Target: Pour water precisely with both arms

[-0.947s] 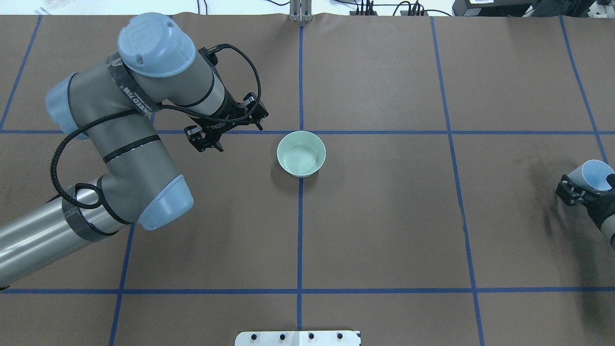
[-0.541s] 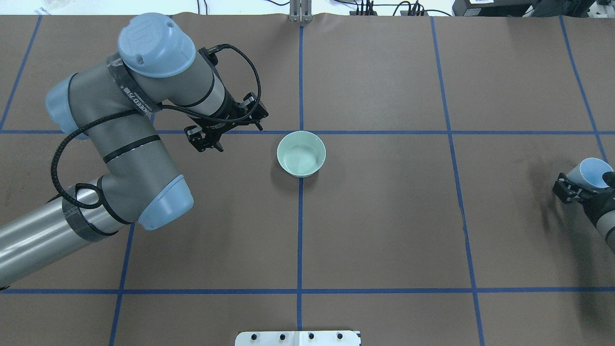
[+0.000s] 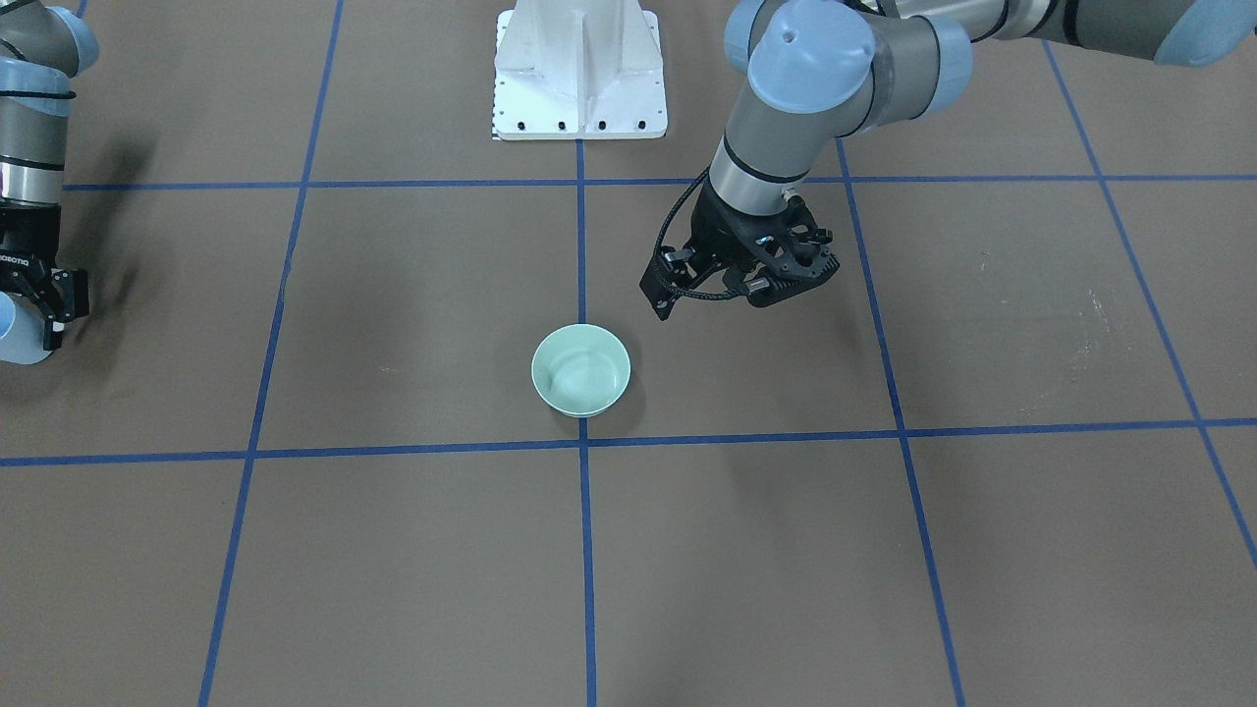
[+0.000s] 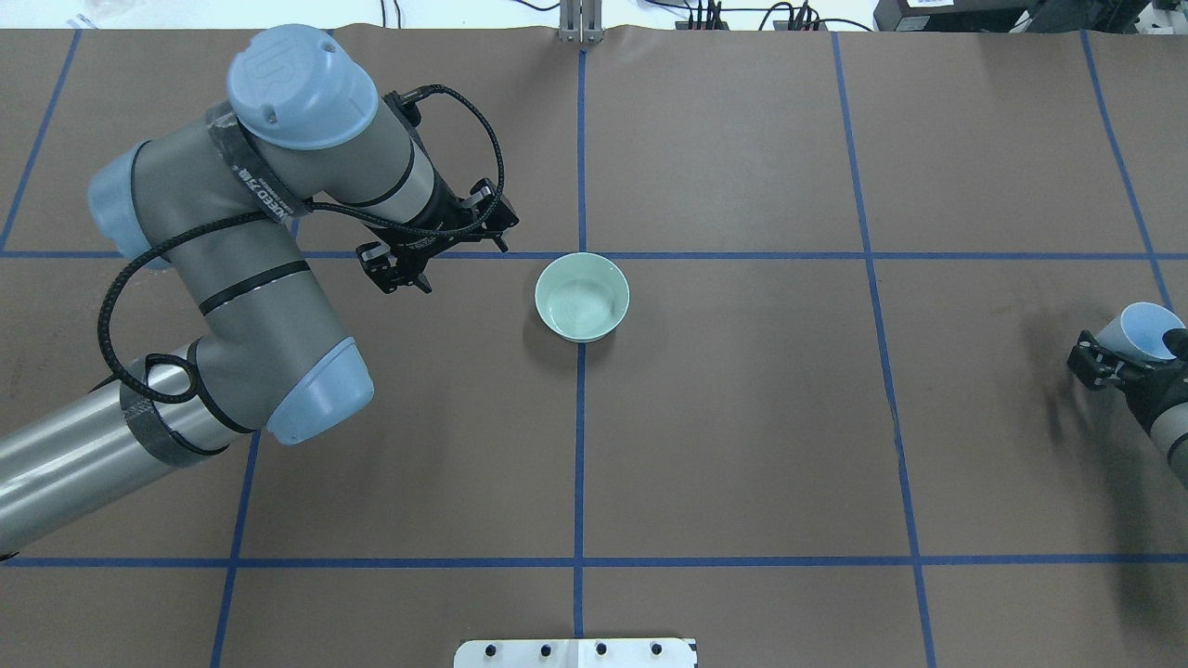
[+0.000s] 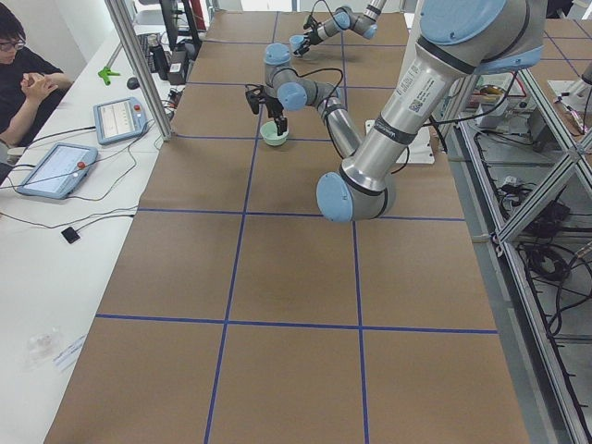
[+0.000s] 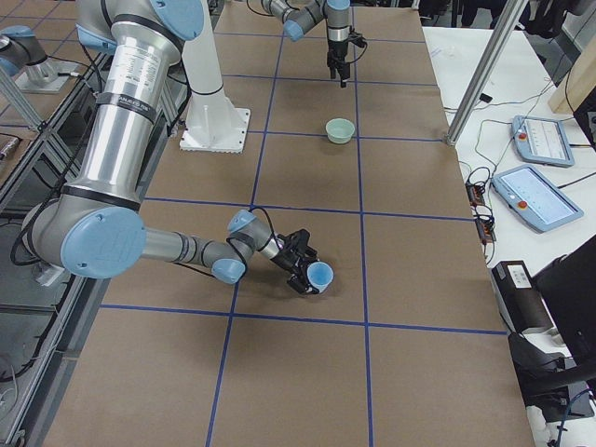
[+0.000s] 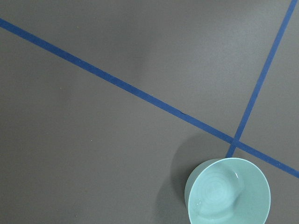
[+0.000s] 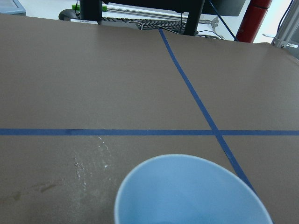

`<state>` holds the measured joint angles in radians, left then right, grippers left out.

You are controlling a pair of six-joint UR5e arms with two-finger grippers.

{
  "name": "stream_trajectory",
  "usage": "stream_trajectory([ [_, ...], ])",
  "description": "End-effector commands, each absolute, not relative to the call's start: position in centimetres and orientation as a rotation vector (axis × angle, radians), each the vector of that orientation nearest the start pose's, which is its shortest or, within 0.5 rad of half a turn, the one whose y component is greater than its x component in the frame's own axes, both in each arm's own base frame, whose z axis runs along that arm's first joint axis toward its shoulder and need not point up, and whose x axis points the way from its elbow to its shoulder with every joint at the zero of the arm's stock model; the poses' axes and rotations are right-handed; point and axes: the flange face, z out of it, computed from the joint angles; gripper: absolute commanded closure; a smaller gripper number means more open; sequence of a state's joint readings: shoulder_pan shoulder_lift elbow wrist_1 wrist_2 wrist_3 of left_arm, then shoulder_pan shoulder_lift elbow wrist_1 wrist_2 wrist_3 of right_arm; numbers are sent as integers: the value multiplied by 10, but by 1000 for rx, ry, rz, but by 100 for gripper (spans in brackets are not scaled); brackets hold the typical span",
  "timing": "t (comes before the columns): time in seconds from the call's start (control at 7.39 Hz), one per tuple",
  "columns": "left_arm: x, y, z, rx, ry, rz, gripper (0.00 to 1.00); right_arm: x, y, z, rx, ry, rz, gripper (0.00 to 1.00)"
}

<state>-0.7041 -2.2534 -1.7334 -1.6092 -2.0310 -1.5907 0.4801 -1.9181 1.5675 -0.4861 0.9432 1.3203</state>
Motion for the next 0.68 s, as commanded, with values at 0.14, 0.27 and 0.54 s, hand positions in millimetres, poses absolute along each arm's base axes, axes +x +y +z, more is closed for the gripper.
stream_trajectory([
  [0.14, 446, -496, 178, -115, 969, -465, 0, -223, -335, 693, 820, -443, 445, 2],
  [0.27, 445, -495, 178, -116, 970, -467, 0, -220, -337, 694, 822, -438, 449, 4],
  [0.54, 444, -494, 176, -115, 974, -467, 0, -218, -339, 693, 824, -437, 456, 25],
])
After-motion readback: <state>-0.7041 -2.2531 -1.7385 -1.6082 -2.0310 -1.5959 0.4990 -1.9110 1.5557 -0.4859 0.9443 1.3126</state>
